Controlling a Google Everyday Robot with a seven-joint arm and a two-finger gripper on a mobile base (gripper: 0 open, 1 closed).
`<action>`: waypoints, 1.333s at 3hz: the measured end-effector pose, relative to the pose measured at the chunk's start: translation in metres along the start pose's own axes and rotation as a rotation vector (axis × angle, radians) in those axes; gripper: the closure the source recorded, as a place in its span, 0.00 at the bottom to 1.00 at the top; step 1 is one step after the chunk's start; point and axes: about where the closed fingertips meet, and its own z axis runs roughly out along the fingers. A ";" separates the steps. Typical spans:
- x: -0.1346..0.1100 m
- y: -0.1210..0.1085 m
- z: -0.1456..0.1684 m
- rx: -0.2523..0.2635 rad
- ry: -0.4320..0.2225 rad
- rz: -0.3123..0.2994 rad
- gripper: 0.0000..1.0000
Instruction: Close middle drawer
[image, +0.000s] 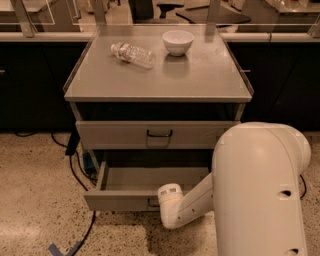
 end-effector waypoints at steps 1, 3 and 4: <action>0.002 -0.002 0.000 0.014 -0.024 0.012 1.00; 0.011 -0.004 0.012 0.160 -0.218 0.142 1.00; 0.008 -0.006 0.015 0.244 -0.321 0.212 1.00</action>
Offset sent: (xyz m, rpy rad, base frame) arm 0.0150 -0.0029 -0.0016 0.3162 0.0329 -0.0667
